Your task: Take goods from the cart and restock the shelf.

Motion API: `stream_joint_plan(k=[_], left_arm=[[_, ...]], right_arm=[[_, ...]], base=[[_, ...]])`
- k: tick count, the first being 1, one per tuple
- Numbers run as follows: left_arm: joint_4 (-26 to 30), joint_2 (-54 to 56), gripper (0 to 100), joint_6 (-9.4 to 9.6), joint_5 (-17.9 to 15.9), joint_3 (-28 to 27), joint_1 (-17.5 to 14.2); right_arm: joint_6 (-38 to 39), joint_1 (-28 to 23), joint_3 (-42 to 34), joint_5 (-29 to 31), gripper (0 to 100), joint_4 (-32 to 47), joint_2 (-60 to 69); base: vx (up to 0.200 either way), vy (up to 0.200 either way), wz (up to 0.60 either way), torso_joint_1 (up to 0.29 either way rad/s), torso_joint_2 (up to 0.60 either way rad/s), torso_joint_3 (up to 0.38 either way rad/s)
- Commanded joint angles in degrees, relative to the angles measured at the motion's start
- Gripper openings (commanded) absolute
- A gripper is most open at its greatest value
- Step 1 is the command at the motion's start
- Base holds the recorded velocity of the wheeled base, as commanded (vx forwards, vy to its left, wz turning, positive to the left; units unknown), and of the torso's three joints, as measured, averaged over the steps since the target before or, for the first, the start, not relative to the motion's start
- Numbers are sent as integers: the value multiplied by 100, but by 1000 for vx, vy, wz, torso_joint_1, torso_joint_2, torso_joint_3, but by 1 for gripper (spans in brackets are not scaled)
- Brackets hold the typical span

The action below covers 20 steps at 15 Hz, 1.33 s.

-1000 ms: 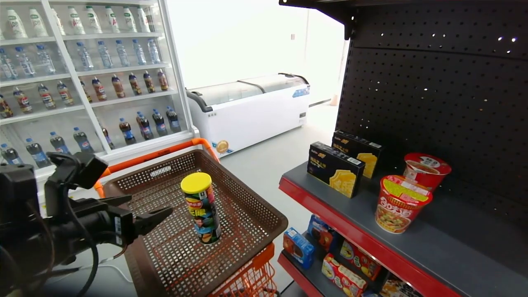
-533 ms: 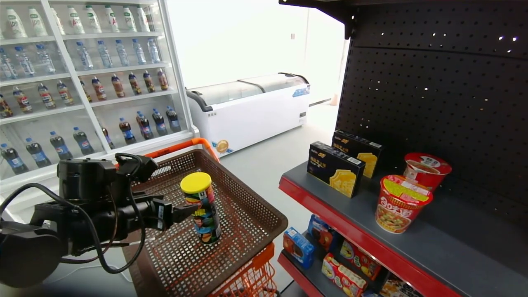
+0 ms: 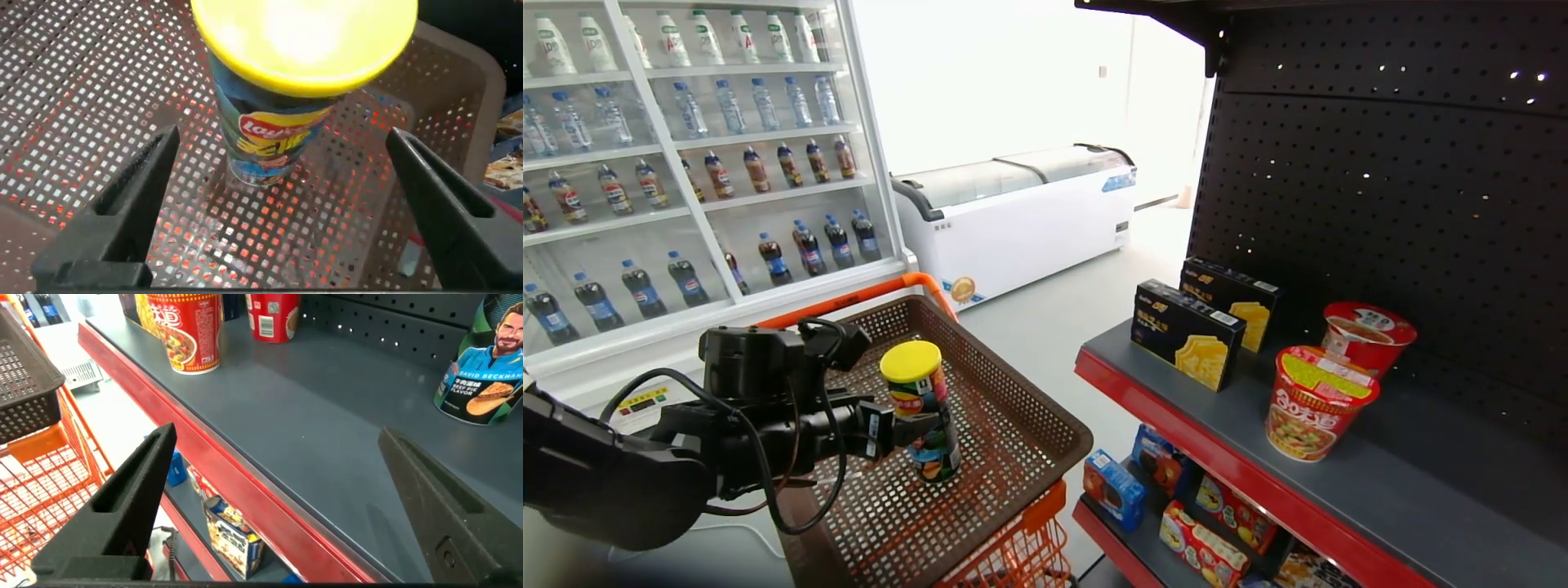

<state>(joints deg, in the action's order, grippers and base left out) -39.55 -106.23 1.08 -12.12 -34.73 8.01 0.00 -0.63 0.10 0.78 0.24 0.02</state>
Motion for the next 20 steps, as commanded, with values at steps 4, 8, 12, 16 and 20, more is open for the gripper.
stream_joint_plan(k=[4,8,12,16,20], left_arm=[[-923,-856,100,-21,25,-262,148],[-1785,-1128,100,-21,166,-7,491],[-2918,-1532,100,-21,676,388,693],[-3402,-1620,100,-3,772,652,614],[-3542,-1620,100,-3,781,1082,553]], right_arm=[[0,2,-1,1,100,2,-2],[0,2,-1,-8,100,2,-2],[0,-7,-1,1,100,2,-2],[0,-7,-1,1,100,2,-2],[0,2,-1,1,100,2,-2]], base=[[0,0,0,0,0,0],[0,0,0,0,0,0],[0,0,0,0,0,0],[0,0,0,0,0,0],[0,0,0,0,0,0]])
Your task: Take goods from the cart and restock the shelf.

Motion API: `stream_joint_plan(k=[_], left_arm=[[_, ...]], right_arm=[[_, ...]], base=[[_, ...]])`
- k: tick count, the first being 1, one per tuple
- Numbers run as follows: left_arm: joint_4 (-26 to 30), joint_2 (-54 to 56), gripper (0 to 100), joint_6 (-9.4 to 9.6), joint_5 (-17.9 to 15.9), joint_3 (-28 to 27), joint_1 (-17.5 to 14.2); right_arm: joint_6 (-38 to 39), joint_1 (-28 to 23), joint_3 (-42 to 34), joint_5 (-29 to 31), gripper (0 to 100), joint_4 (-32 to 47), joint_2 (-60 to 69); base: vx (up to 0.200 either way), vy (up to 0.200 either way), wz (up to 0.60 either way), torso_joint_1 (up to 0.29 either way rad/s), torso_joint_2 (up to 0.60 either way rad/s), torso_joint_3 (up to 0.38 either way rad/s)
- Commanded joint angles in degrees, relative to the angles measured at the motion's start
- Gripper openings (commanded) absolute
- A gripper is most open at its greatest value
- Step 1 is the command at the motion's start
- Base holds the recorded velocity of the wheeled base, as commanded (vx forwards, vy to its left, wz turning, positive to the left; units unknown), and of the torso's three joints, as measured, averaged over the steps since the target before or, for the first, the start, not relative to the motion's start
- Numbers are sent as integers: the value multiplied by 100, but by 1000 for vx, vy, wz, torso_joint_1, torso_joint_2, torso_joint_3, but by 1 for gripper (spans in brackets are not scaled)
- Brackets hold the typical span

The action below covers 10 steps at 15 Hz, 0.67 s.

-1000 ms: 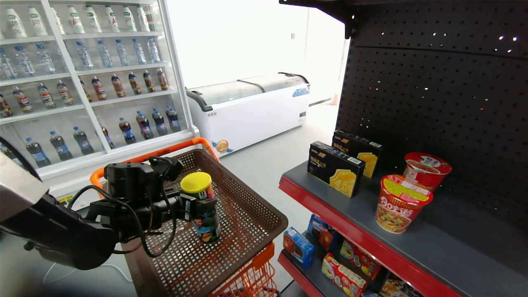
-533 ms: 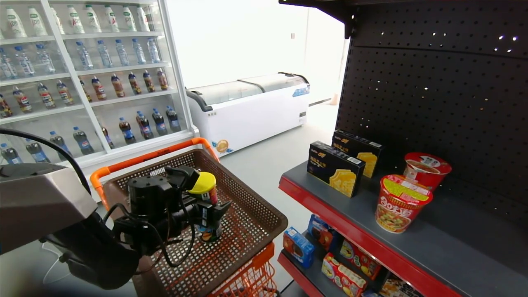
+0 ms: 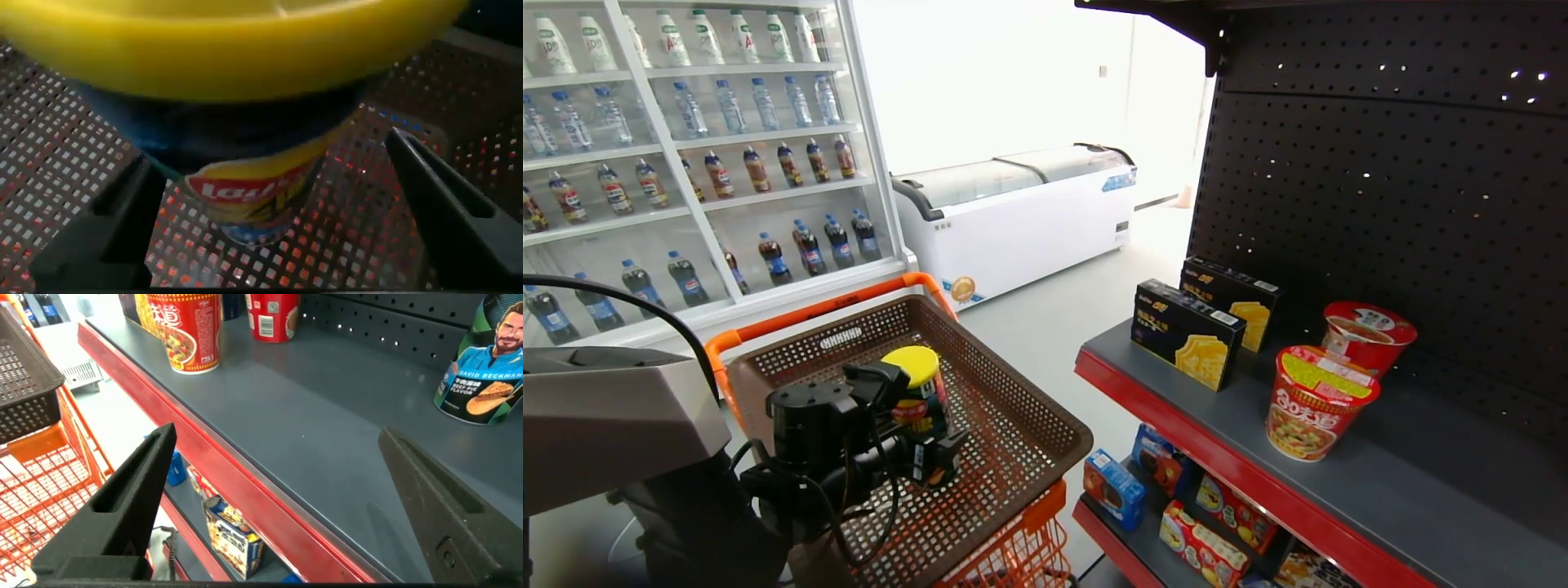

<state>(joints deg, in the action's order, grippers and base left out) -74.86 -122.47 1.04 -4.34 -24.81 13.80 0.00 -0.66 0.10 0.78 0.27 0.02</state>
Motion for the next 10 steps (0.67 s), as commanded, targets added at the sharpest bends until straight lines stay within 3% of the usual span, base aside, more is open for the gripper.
stream_joint_plan(k=[1,5,10], left_arm=[[-37,-5,100,2,3,117,-97],[-617,-348,100,2,3,64,-141],[-679,-357,100,2,3,64,-132]], right_arm=[[0,4,-1,1,100,0,-2],[0,4,-1,1,100,0,-2],[0,4,-1,1,100,0,-2]], base=[[0,0,0,0,0,0],[0,0,0,0,0,0],[0,0,0,0,0,0]])
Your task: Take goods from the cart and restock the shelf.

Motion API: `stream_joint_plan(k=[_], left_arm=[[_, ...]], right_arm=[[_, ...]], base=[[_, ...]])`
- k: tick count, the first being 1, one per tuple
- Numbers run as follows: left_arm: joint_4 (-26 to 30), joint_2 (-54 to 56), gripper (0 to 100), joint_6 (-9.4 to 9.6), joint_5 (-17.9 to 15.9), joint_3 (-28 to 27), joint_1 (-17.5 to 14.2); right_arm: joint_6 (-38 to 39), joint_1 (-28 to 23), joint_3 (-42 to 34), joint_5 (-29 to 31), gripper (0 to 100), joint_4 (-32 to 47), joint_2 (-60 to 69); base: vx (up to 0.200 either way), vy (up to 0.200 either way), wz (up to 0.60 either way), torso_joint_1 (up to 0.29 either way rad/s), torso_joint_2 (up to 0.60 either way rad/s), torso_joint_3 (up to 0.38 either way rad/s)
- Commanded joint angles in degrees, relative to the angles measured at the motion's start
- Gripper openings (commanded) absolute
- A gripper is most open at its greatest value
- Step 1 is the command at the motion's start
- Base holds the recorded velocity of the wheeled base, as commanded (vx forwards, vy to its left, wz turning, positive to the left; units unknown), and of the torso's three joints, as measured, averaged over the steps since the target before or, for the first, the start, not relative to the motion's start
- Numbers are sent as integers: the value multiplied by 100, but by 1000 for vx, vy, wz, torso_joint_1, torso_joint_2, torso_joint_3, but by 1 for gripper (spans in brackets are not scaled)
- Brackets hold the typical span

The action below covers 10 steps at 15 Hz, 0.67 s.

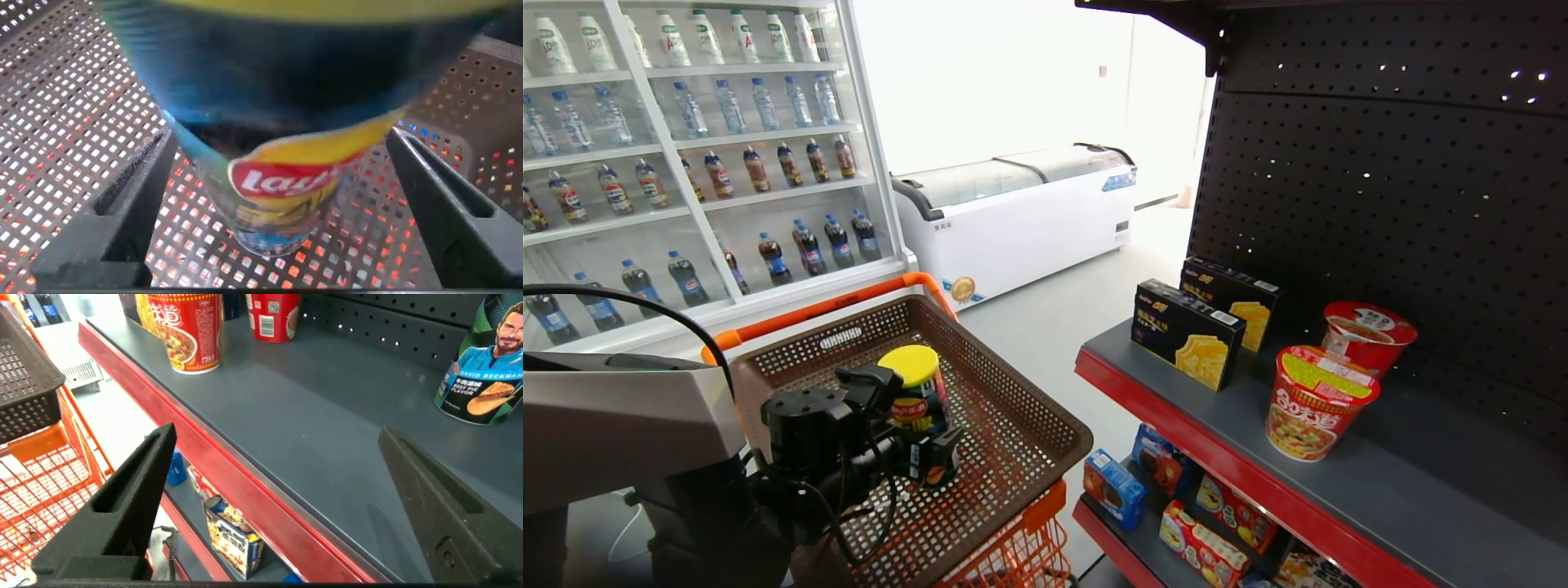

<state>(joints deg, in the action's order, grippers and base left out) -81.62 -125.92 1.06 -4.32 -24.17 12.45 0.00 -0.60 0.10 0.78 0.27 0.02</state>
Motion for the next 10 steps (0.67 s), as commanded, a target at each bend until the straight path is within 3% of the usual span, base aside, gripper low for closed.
stream_joint_plan(k=[1,4,5,10], left_arm=[[-3,-12,100,-1,1,-8,-5],[-144,-12,100,-1,1,0,12],[-118,-3,0,-1,1,36,12],[-74,58,0,-27,203,150,47]], right_arm=[[0,-2,-1,1,100,0,-2],[0,-2,-1,1,100,0,-2],[0,-2,-1,-8,100,0,-2],[0,-2,-1,1,100,-9,-2]], base=[[0,0,0,0,0,0],[0,0,0,0,0,0],[0,0,0,0,0,0],[0,0,0,0,0,0]])
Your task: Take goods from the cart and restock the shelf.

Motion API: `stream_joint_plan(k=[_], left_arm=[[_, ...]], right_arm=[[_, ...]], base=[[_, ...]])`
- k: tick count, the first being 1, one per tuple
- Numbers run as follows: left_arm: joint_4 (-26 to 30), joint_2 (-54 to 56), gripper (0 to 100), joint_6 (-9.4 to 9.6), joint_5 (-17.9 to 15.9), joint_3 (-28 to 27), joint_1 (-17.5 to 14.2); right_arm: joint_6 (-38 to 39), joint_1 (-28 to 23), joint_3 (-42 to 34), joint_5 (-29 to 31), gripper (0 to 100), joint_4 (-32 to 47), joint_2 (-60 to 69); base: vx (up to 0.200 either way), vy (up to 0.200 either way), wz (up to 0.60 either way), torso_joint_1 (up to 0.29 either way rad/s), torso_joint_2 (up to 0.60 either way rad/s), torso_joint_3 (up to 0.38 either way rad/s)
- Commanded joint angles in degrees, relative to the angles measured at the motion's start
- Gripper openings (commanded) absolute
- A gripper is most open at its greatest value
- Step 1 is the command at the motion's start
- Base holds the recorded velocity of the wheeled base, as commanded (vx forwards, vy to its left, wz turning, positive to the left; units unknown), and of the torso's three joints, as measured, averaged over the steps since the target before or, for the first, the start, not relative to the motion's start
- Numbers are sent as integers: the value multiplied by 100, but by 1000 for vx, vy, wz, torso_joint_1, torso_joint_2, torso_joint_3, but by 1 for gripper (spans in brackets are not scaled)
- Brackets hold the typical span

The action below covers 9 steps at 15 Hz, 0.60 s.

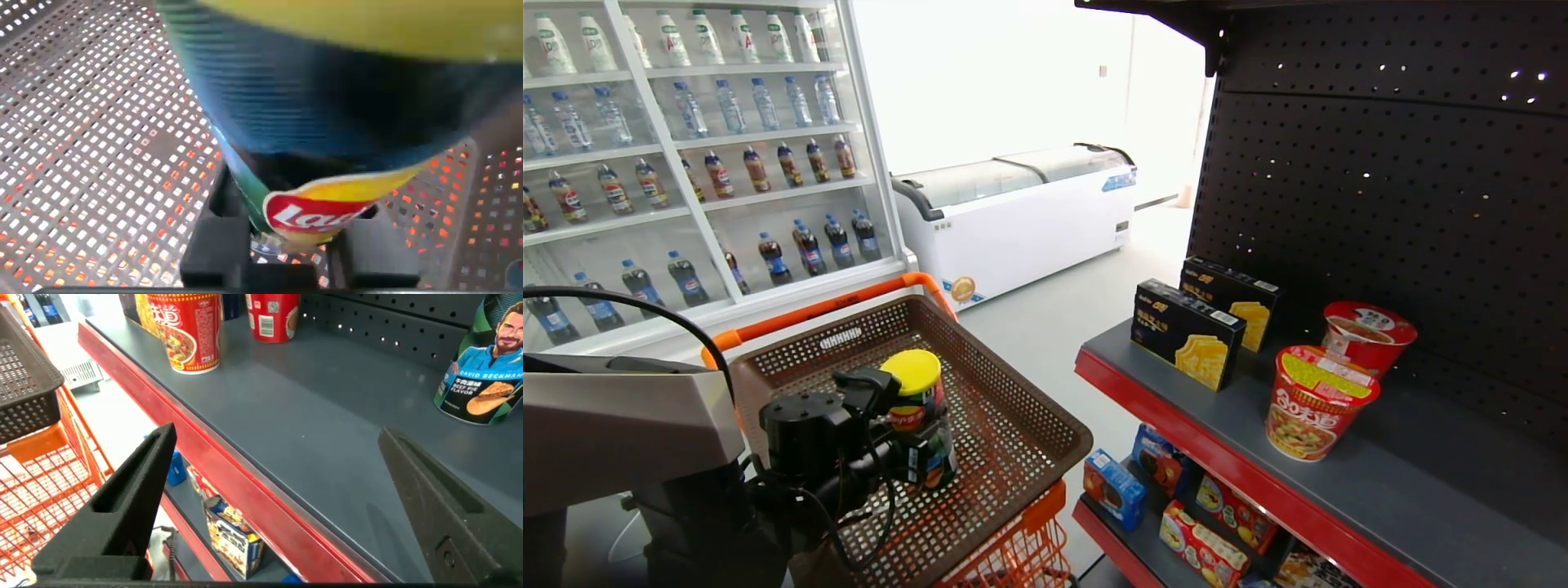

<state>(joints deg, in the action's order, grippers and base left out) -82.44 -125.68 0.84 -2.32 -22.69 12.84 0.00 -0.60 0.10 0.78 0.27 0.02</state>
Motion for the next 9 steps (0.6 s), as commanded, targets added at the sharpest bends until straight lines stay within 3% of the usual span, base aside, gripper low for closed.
stream_joint_plan(k=[1,4,5,7,8,9], left_arm=[[0,62,0,-40,21,-69,8],[123,325,0,-23,302,-113,8],[607,756,0,39,583,-122,-62],[1108,1398,0,100,583,-315,-132],[1389,1776,0,-137,513,-641,-132],[1556,1960,0,-207,487,-781,-132]], right_arm=[[0,-2,-1,-8,100,-9,-2],[0,-2,-1,-8,100,-9,-2],[0,-2,-1,1,100,0,-2],[0,-2,-1,1,100,0,-2],[0,-11,-1,1,100,0,-2],[0,-11,-1,1,100,0,-2]], base=[[0,0,0,0,0,0],[0,0,0,0,0,0],[0,0,0,0,0,0],[0,0,0,0,0,0],[0,0,0,0,0,0],[0,0,0,0,0,0]])
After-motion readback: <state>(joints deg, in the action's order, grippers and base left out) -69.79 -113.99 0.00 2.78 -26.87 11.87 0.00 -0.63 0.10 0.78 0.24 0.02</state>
